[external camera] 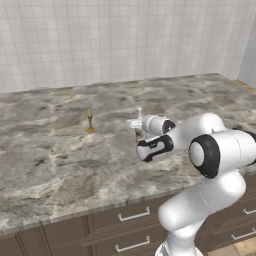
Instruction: Open the cabinet directly in front. Then move the liquor and the cup to the dining counter with the candle on it.
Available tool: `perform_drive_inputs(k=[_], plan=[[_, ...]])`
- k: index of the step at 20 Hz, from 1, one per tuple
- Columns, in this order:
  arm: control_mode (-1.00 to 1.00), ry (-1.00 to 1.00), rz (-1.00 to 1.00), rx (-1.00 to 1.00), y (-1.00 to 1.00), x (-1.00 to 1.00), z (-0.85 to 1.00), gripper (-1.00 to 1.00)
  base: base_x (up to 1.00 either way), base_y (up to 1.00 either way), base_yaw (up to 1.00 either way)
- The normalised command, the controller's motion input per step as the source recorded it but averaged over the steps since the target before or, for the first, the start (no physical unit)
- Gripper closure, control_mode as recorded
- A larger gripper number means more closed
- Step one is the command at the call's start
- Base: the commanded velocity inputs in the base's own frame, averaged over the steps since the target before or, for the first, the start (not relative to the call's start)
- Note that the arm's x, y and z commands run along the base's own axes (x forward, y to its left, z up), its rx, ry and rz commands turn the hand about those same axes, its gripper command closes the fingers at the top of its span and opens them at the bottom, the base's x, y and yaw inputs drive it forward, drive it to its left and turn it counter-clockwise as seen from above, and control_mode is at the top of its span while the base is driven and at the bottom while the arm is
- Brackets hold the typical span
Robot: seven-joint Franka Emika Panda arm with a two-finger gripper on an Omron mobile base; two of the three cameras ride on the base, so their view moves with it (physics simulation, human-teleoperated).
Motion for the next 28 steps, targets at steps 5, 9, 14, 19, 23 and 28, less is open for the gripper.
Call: perform_drive_inputs(k=[5, 9, 14, 19, 23, 28], plan=[[-1.0, 0.0, 0.0, 0.0, 0.07, 0.54, -0.2, 1.0, 0.0, 0.0, 0.0], [-1.0, 0.0, -0.02, 0.0, 0.04, 0.56, -0.25, 1.0, 0.0, 0.0, 0.0], [-1.0, 0.0, -0.01, 0.02, 0.0, 0.36, -0.32, 1.0, 0.0, 0.0, 0.0], [-1.0, 0.0, 0.0, 0.02, 0.0, 0.14, -0.47, 1.0, 0.0, 0.0, 0.0], [-1.0, 0.0, 0.0, 0.02, 0.0, 0.15, -0.49, 1.0, 0.0, 0.0, 0.0], [-1.0, 0.0, 0.0, 0.02, 0.0, 0.13, -0.46, 1.0, 0.0, 0.0, 0.0]])
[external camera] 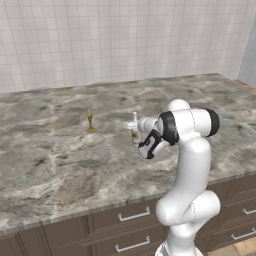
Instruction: Open the cabinet directly in front. Then move the liquor and the cup to the dining counter with the candle on it.
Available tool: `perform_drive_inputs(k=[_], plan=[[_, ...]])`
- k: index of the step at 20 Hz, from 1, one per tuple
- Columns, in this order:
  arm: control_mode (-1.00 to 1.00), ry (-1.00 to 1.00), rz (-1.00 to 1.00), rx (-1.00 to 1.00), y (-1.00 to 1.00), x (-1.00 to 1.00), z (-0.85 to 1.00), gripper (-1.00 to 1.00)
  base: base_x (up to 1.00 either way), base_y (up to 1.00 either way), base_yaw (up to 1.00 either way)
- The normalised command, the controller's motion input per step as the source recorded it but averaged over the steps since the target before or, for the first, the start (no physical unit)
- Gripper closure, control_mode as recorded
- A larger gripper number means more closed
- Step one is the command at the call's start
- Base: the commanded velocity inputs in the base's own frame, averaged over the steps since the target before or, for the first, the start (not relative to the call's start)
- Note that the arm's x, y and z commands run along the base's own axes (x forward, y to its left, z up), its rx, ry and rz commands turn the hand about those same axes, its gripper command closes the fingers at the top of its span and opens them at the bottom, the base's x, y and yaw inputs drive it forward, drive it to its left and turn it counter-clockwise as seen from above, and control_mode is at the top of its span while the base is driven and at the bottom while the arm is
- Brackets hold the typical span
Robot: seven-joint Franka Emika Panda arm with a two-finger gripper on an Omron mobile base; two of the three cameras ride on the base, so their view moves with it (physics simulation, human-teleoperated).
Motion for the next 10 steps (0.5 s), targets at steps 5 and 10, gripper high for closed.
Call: perform_drive_inputs(k=[5, 10], plan=[[-1.0, 0.0, 0.0, 0.01, 0.0, 0.02, -0.43, 1.0, 0.0, 0.0, 0.0], [-1.0, 0.0, 0.0, 0.02, 0.0, 0.0, -0.39, 1.0, 0.0, 0.0, 0.0]])
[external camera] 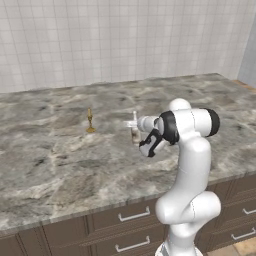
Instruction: Open the cabinet directly in front. Then move the liquor and the cup to the dining counter with the candle on it.
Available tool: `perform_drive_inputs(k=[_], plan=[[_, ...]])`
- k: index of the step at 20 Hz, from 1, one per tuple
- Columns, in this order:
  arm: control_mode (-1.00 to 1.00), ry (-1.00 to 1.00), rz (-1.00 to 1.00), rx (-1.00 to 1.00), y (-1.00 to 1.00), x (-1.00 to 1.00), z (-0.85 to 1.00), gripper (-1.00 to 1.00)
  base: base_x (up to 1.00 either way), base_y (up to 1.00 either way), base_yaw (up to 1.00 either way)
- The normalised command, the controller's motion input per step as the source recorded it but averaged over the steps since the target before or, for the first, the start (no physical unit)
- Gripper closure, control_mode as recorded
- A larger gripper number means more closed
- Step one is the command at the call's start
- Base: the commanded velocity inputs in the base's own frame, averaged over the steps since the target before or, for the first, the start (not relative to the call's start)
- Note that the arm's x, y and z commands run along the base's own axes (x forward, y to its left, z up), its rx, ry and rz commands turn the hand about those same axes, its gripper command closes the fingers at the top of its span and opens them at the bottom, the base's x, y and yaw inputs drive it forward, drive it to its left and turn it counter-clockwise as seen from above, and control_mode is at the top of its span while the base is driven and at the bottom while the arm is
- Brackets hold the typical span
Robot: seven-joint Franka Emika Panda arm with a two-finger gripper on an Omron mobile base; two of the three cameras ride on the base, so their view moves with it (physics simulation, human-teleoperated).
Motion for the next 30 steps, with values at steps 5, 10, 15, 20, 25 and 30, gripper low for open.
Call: perform_drive_inputs(k=[5, 10, 15, 20, 25, 30], plan=[[-1.0, -0.01, 0.0, 0.0, 0.0, -0.01, -0.01, -1.0, 0.0, 0.0, 0.0], [-1.0, -0.08, 0.0, 0.01, 0.0, -0.14, 0.44, -1.0, 0.0, 0.0, 0.0], [-1.0, -0.04, 0.0, 0.0, 0.0, -0.18, 0.86, -1.0, 0.0, 0.0, 0.0], [-1.0, 0.0, -0.01, 0.0, 0.0, -0.17, 0.89, -1.0, 0.0, 0.0, 0.0], [-1.0, 0.06, -0.05, 0.0, 0.0, -0.16, 1.0, -1.0, 0.0, 0.0, 0.0], [-1.0, 0.25, -0.11, 0.0, 0.0, -0.05, 1.0, -1.0, 0.0, 0.0, 0.0]])
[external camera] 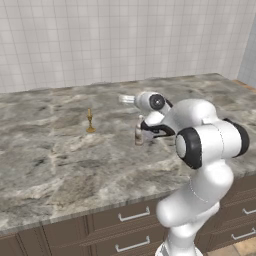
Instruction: Open the cabinet directly in front. Then move the liquor and the cup to the dining counter with the candle on it.
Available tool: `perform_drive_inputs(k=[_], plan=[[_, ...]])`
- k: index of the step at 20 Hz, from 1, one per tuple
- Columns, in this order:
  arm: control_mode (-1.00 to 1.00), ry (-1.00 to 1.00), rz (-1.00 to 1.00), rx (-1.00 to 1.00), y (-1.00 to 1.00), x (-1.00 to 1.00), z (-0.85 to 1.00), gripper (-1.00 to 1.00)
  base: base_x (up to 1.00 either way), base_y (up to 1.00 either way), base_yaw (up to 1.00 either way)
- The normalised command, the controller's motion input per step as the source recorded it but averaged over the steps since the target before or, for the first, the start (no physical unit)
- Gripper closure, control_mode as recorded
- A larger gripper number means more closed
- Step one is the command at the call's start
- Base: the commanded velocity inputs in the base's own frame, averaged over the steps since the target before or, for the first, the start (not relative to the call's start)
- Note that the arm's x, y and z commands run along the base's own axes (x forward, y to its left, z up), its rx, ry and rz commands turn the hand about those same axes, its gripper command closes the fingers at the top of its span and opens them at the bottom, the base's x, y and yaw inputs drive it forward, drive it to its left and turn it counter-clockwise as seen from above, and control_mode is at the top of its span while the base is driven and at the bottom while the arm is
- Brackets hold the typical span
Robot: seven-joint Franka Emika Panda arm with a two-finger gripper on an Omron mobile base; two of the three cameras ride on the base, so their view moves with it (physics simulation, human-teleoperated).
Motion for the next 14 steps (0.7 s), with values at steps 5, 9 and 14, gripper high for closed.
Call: perform_drive_inputs(k=[5, 9, 14], plan=[[-1.0, 0.35, -0.18, 0.0, -0.01, -0.23, 1.0, -1.0, 0.0, 0.0, 0.0], [-1.0, 0.44, -0.24, 0.0, -0.12, -0.41, 1.0, -1.0, 0.0, 0.0, 0.0], [-1.0, 0.42, -0.13, 0.0, -0.33, -0.79, 1.0, -1.0, 0.0, 0.0, 0.0]])
